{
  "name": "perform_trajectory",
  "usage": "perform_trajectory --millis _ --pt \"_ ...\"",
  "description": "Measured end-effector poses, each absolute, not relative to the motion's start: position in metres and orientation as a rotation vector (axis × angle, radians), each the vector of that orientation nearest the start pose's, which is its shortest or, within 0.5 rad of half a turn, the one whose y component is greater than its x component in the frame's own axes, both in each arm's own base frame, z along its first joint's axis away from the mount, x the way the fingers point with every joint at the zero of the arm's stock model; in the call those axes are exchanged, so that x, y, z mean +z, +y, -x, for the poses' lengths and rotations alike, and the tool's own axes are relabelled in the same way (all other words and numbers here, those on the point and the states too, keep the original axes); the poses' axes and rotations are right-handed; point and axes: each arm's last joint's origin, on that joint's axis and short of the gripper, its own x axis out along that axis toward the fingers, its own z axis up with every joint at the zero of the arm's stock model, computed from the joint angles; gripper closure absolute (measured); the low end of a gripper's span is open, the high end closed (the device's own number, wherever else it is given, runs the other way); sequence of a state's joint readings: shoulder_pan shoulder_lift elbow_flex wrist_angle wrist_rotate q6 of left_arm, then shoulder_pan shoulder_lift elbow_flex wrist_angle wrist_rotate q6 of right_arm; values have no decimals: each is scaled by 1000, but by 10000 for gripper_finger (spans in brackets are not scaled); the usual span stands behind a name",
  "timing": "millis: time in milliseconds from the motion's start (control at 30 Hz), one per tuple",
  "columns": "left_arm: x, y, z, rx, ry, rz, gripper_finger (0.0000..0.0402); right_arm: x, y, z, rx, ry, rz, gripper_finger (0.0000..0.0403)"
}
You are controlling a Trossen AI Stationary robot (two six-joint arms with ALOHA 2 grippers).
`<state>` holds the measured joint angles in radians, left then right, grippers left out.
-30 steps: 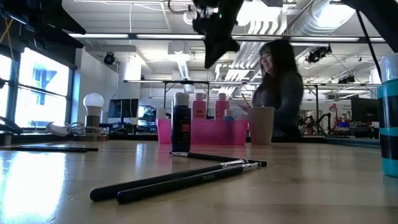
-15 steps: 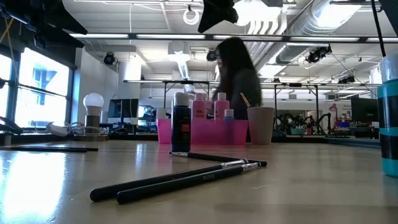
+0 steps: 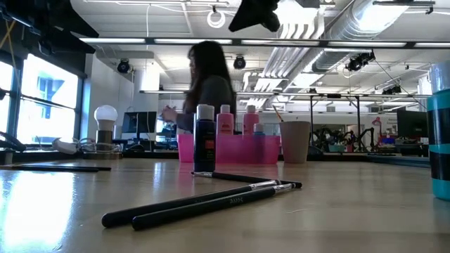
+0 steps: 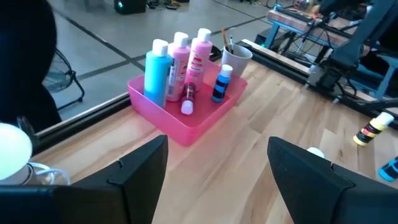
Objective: Pick & Place Paint Supplies
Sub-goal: Put the small pink paint bottle into the pink bin
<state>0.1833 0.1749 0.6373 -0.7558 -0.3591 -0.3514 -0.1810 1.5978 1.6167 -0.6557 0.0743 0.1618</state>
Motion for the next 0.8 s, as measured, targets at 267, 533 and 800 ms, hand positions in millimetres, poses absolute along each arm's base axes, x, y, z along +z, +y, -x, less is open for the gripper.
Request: perform_trajectory --millis 267,533,800 --pt "290 20 -41 656 126 335 130 363 -55 -303 -311 375 -276 399" --pt "296 20 -42 618 59 367 130 357 -50 -280 -296 160 -274 399" --pt "296 20 -43 619 29 446 130 358 -48 -264 -283 73 -285 399"
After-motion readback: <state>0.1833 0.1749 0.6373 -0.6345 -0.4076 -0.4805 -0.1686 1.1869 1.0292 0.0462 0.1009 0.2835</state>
